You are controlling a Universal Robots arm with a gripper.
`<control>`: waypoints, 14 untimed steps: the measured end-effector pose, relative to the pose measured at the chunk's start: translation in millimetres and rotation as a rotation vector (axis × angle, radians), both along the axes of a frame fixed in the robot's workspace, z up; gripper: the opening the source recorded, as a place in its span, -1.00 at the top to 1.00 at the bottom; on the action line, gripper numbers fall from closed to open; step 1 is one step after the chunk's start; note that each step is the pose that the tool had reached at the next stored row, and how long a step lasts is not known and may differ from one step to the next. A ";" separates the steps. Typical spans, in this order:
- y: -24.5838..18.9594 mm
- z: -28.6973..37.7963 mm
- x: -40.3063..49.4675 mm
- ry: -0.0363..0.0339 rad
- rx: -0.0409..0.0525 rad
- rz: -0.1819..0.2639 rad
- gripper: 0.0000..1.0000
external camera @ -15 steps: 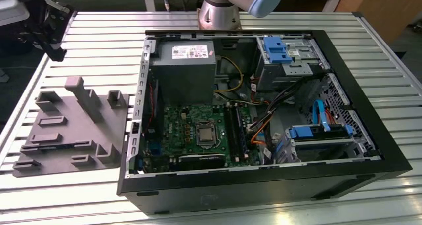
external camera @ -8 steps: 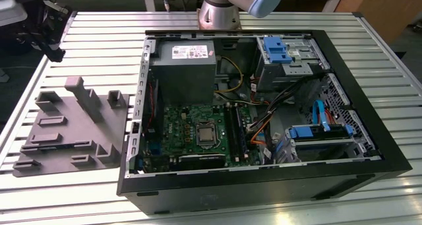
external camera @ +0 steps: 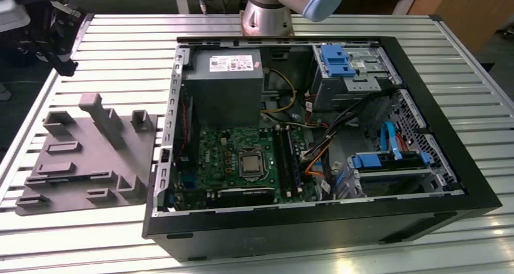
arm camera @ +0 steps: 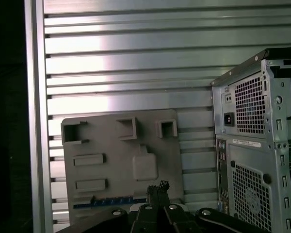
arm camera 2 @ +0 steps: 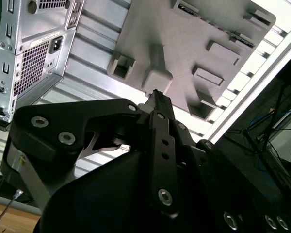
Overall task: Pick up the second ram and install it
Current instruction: 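Reach for the second ram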
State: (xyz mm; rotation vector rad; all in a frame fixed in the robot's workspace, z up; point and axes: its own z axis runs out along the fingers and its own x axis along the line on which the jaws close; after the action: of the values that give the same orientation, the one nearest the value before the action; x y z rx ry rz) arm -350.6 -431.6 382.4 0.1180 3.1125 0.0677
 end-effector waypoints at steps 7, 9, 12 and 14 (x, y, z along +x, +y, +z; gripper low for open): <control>-1.3 -0.1 -1.8 0.0000 0.0000 0.000 0.79; -1.6 -0.1 -2.4 0.0000 0.0000 0.000 0.79; -2.0 -0.2 -3.2 0.0000 0.0000 0.000 0.79; -2.3 -0.2 -3.8 0.0000 0.0000 0.000 0.79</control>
State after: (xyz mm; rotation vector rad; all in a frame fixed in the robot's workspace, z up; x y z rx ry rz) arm -354.4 -434.0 382.2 0.1180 3.1125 0.0677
